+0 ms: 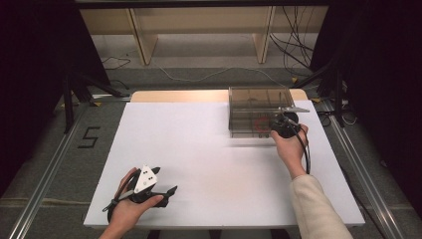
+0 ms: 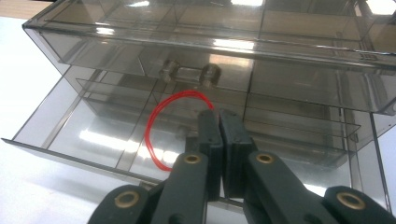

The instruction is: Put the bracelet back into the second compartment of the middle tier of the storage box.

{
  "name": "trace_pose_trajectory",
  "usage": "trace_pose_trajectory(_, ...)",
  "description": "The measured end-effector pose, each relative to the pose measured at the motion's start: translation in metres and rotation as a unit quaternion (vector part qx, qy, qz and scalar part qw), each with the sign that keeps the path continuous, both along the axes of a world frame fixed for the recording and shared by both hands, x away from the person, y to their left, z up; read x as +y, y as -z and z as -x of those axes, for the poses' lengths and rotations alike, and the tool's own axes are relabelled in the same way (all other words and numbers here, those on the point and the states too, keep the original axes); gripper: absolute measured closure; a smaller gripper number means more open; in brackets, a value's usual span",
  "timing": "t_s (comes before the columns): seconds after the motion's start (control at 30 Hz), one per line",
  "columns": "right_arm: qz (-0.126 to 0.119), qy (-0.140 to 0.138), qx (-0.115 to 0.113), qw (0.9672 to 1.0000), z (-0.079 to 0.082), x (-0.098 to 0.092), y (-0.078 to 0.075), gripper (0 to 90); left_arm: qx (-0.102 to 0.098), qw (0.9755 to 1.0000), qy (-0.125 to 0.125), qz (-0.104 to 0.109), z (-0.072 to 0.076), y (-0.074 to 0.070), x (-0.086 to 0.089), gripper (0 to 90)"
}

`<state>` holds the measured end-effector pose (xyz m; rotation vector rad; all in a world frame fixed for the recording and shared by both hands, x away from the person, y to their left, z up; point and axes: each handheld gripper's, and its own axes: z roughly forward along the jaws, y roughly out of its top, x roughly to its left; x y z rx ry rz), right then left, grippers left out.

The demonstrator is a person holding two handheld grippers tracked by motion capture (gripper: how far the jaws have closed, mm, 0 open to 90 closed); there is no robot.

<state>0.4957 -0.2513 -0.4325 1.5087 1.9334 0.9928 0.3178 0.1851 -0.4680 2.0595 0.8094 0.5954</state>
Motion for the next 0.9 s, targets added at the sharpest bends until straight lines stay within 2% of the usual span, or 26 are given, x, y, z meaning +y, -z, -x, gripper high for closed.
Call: trace_pose_trajectory(0.9,0.012,-0.009,0.012,0.9998,-0.0049,0.0042,0.0075,88.8,-0.001,1.0000,0.000,0.000,0.0004,-0.0001,-0.0004,16.2)
